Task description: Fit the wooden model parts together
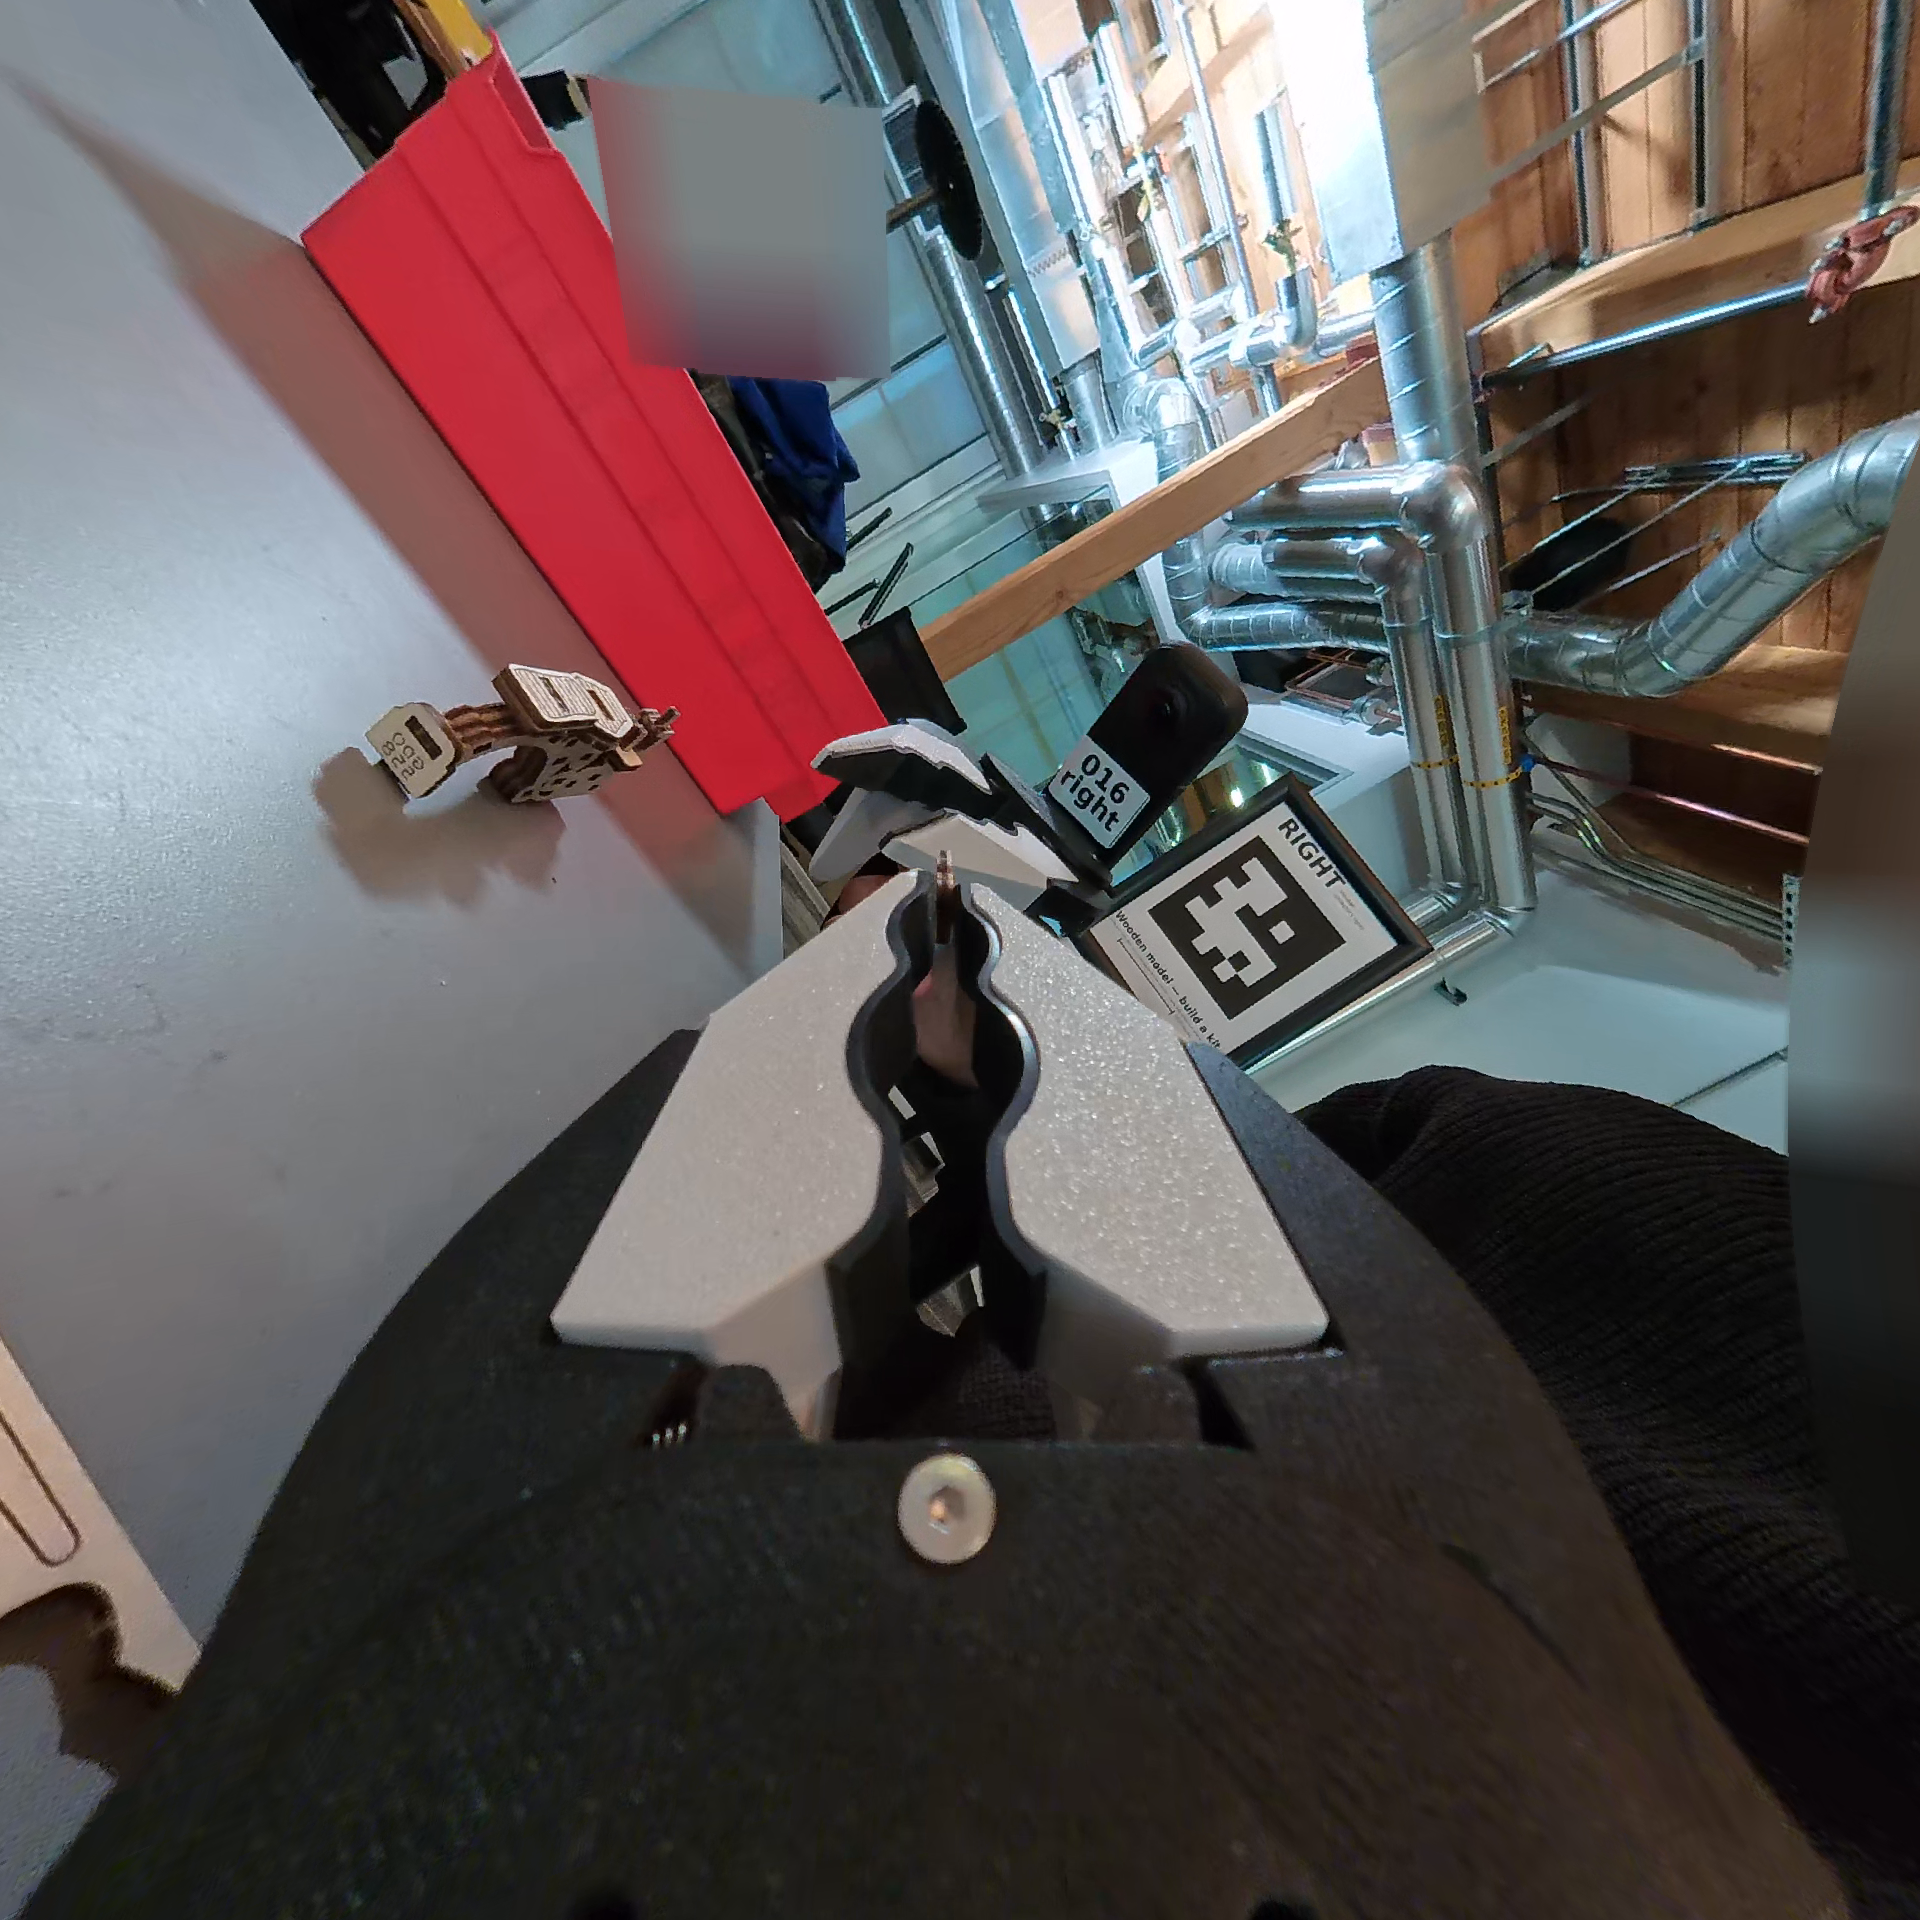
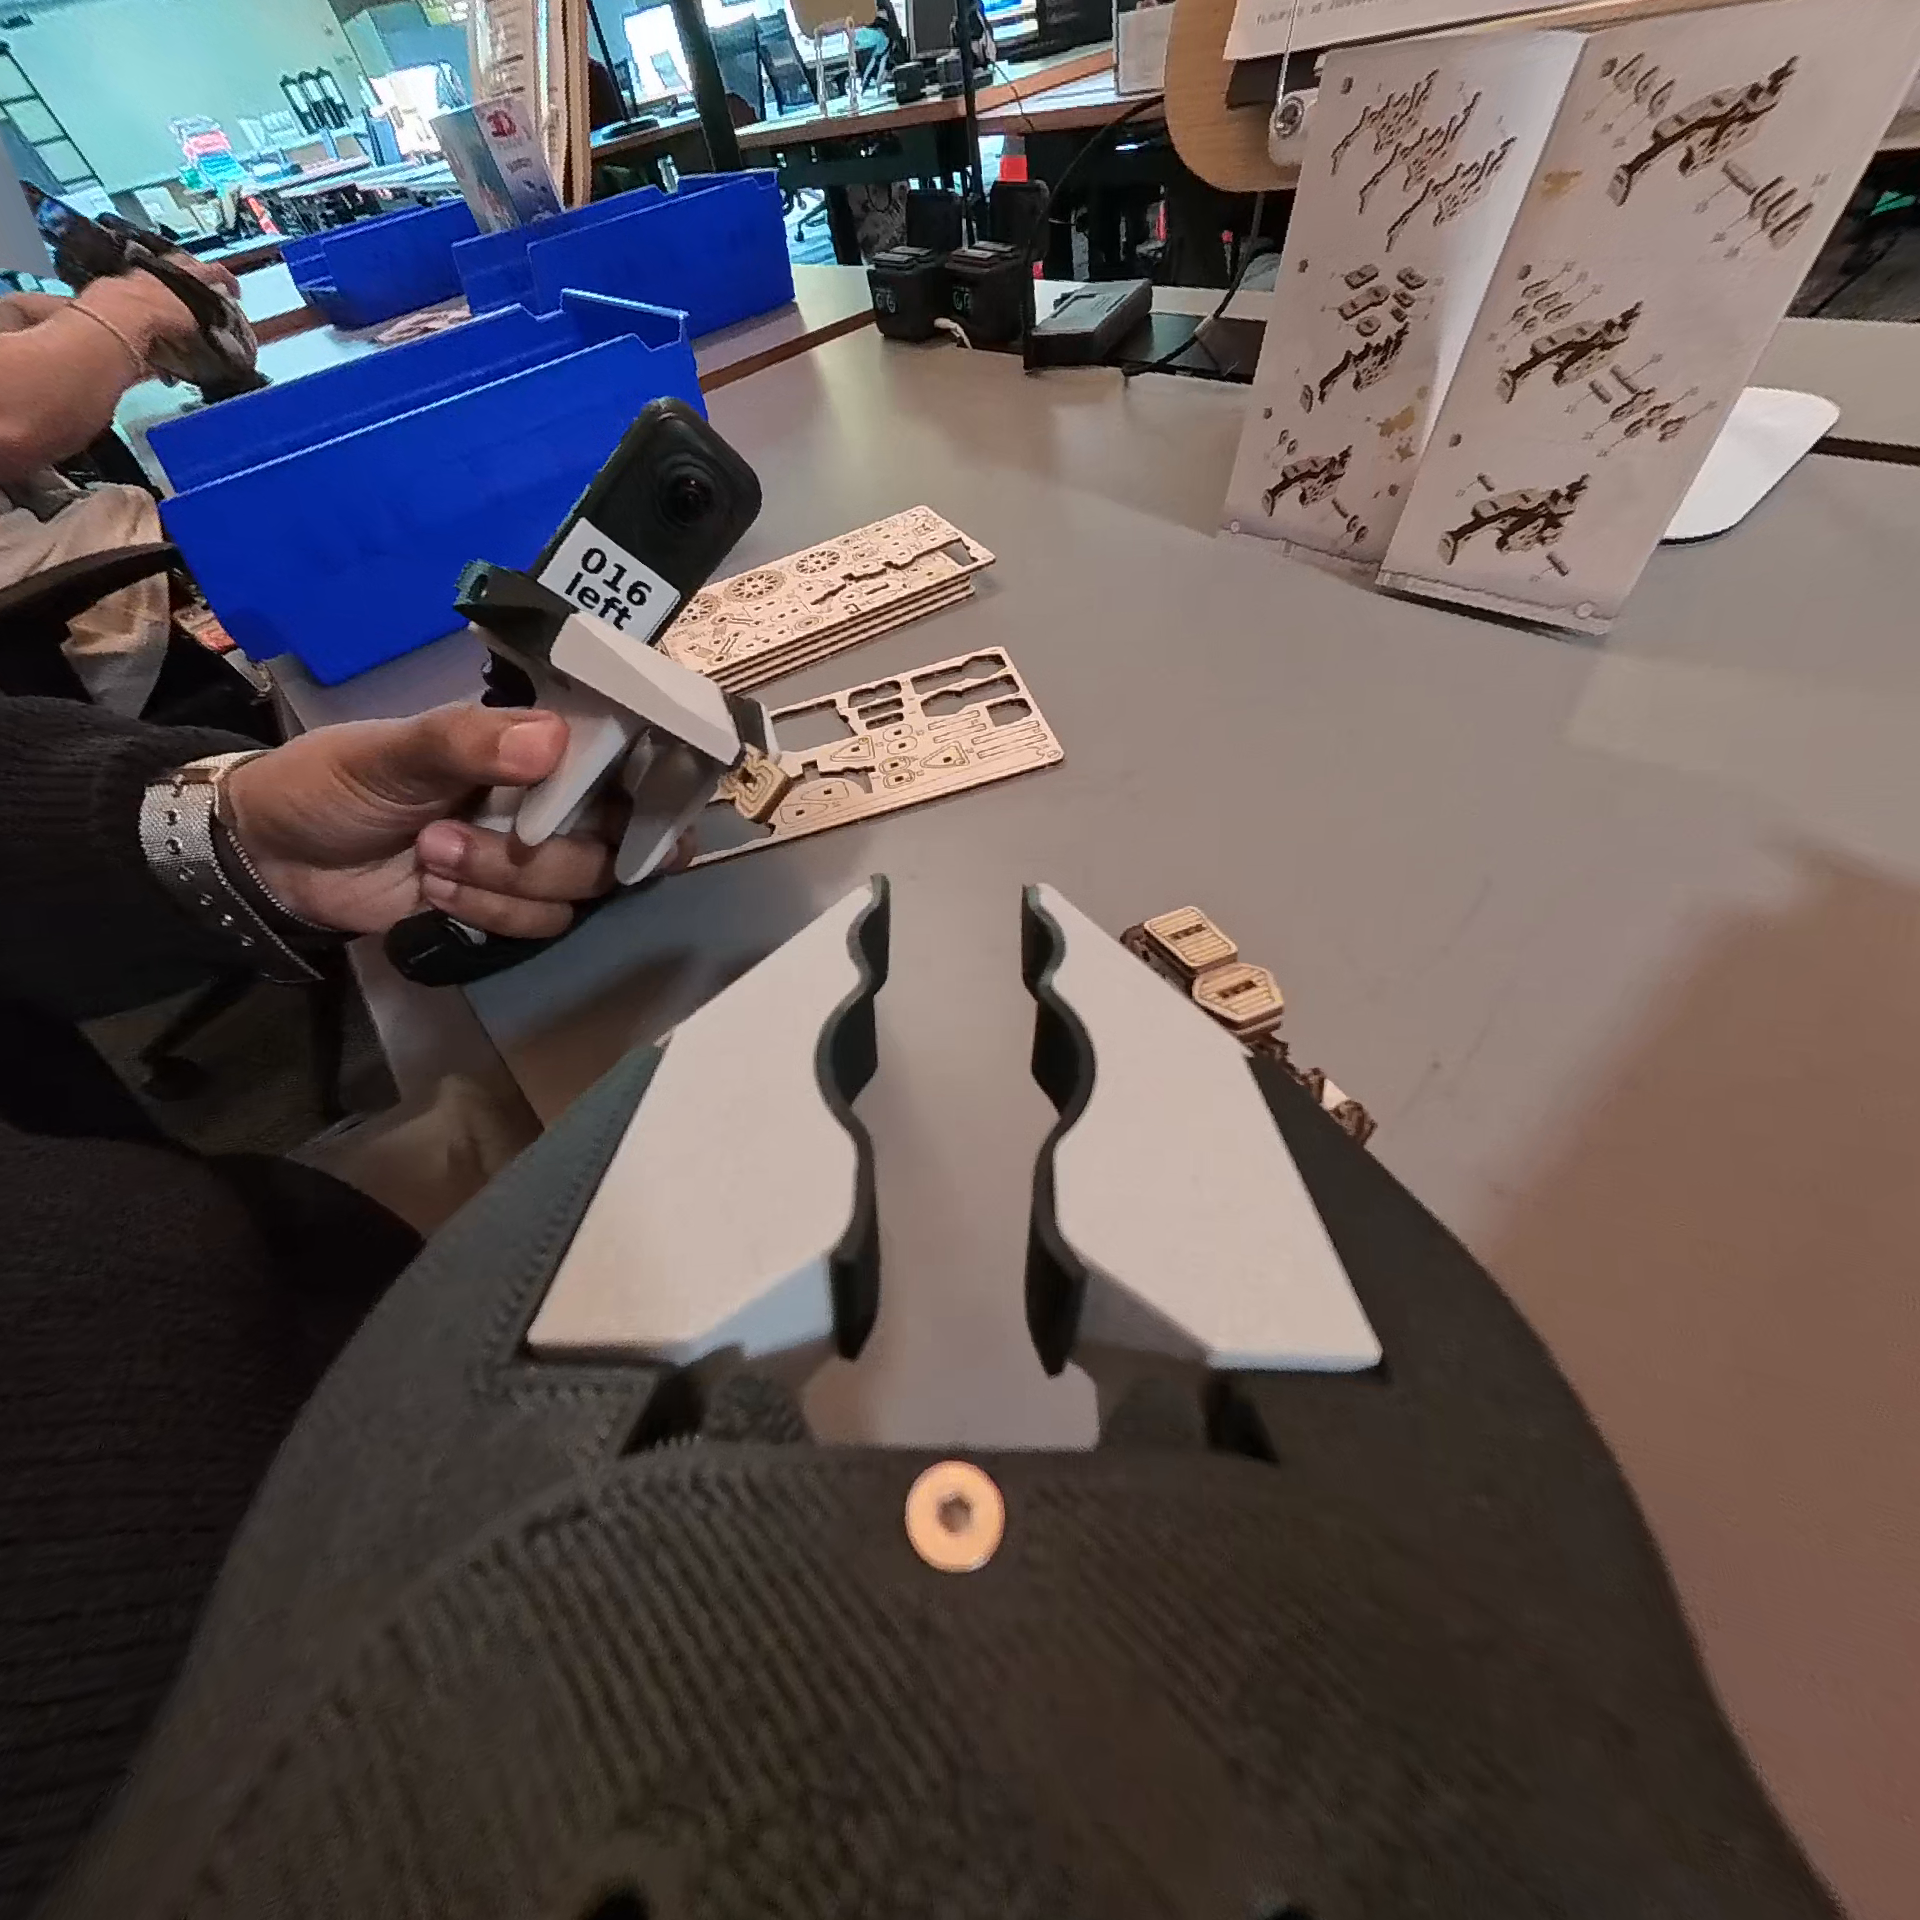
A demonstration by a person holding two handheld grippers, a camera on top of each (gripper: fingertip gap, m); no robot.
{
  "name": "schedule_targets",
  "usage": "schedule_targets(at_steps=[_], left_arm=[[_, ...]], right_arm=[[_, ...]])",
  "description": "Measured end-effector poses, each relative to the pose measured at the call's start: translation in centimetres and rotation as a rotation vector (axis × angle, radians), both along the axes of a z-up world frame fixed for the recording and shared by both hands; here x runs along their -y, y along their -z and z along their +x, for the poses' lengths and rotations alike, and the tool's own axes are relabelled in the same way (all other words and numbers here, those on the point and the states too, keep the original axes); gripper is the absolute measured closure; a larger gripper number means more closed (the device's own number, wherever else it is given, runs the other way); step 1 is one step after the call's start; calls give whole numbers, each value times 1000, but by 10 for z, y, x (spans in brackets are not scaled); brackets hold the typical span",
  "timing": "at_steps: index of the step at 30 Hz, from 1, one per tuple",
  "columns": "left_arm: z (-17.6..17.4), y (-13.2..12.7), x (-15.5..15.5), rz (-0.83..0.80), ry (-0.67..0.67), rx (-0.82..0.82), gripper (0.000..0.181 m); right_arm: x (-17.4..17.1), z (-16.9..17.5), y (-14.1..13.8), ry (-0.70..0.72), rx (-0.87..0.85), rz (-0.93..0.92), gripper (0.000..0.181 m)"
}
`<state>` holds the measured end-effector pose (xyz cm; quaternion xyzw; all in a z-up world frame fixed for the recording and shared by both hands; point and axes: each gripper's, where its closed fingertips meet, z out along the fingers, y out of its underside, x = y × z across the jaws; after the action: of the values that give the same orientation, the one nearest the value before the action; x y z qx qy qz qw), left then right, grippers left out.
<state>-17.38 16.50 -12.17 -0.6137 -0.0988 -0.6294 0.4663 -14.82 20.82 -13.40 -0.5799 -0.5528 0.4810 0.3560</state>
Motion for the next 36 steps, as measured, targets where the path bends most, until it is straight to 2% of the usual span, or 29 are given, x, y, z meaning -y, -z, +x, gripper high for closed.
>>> schedule_targets(at_steps=[36], left_arm=[[-2,1,-1,-14,-2,25,180]], right_arm=[[-8,2,0,19,-2,29,151]])
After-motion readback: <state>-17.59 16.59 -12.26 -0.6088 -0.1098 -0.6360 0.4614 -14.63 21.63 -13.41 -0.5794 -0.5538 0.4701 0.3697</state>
